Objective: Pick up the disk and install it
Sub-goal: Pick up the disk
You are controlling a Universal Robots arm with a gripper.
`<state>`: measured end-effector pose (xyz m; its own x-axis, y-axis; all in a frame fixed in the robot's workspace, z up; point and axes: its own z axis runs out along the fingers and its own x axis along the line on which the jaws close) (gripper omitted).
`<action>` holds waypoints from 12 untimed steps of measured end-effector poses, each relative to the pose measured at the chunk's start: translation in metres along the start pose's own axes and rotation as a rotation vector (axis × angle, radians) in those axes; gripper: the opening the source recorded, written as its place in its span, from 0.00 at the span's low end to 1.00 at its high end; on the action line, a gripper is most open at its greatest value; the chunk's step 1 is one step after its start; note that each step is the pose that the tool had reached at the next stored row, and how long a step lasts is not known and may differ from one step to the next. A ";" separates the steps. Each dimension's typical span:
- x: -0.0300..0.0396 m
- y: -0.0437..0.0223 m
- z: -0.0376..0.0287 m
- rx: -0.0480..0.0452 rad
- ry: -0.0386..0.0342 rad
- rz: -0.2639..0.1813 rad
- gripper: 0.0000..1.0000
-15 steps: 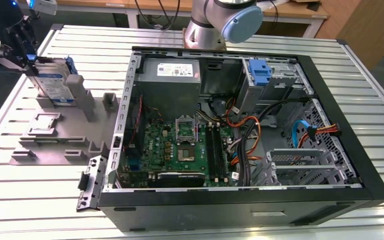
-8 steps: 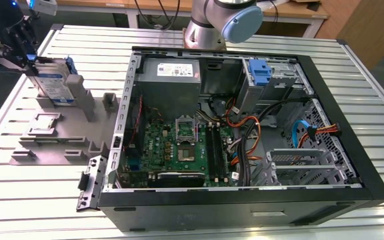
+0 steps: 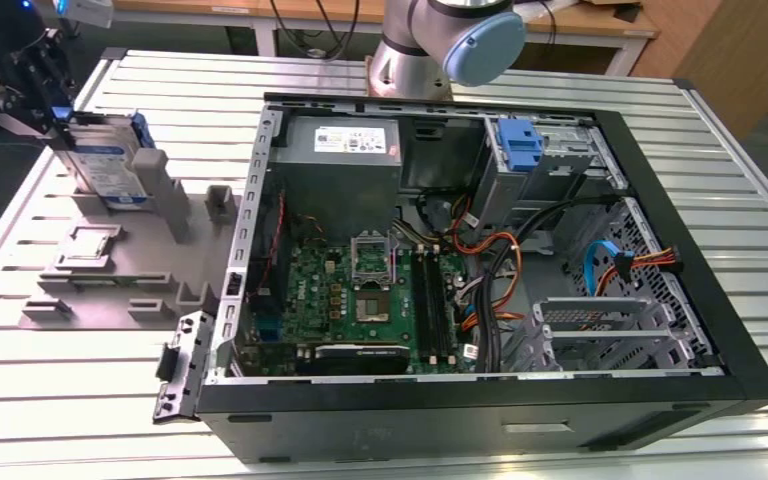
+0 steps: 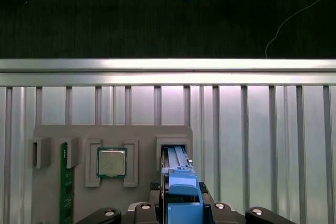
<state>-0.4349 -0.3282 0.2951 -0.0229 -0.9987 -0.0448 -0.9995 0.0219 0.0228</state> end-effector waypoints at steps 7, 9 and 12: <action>-0.0001 0.0000 -0.0015 -0.0001 0.0000 0.000 0.37; -0.0001 0.0000 -0.0015 -0.0002 0.0001 0.000 0.37; -0.0001 0.0000 -0.0015 -0.0002 0.0001 0.000 0.37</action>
<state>-0.4349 -0.3283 0.2967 -0.0229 -0.9987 -0.0447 -0.9995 0.0219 0.0231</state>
